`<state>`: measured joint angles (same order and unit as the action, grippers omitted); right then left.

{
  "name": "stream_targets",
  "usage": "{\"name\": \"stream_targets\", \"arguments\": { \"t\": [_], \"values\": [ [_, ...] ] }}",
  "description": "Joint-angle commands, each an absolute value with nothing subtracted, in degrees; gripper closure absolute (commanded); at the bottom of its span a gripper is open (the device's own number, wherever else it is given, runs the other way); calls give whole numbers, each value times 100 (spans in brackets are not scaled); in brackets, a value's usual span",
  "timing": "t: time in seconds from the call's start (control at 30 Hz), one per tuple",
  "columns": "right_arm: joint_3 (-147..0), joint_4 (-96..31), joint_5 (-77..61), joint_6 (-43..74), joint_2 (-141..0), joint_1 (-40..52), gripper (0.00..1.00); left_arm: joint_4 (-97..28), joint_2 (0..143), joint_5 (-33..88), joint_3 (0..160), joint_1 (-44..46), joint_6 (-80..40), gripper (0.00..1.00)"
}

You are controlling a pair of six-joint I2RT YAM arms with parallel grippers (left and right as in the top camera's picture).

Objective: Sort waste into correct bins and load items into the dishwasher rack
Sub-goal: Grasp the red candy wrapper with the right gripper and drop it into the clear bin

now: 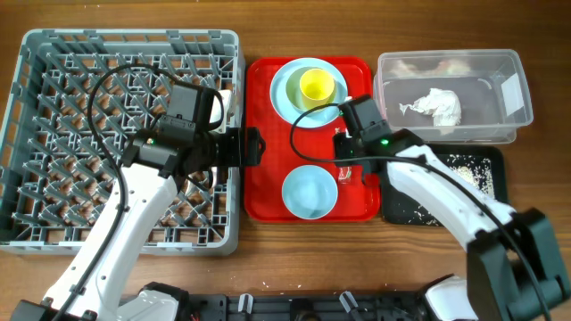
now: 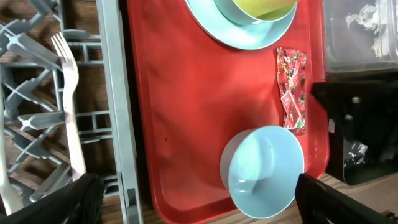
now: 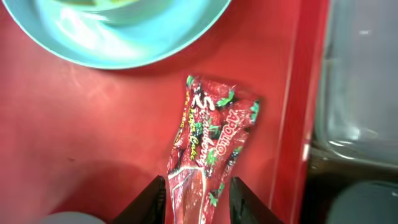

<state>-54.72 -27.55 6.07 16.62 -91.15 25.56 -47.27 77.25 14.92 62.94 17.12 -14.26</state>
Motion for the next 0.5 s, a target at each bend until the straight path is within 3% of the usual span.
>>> {"name": "stream_targets", "arguments": {
  "t": [0.0,0.13,0.37,0.4,0.43,0.47],
  "values": [
    [-5428,-3000,812,2209,-9054,2554,65,-4713,7688,1540,6377,1675,-1457,0],
    [-5321,-3037,768,3002,-9262,2554,70,-4713,7688,1540,6377,1675,-1457,0],
    [-5087,-2497,744,3013,-10071,2554,71,-4713,7688,1540,6377,1675,-1457,0],
    [-5087,-2447,705,3002,-10143,2554,79,-4713,7688,1540,6377,1675,-1457,0],
    [-5089,-2392,674,2880,-10182,2554,96,-4713,7688,1540,6377,1675,-1459,0],
    [-5124,-2392,593,2858,-10130,2554,96,-4713,7688,1540,6377,1675,-1457,0]
  ]
}}
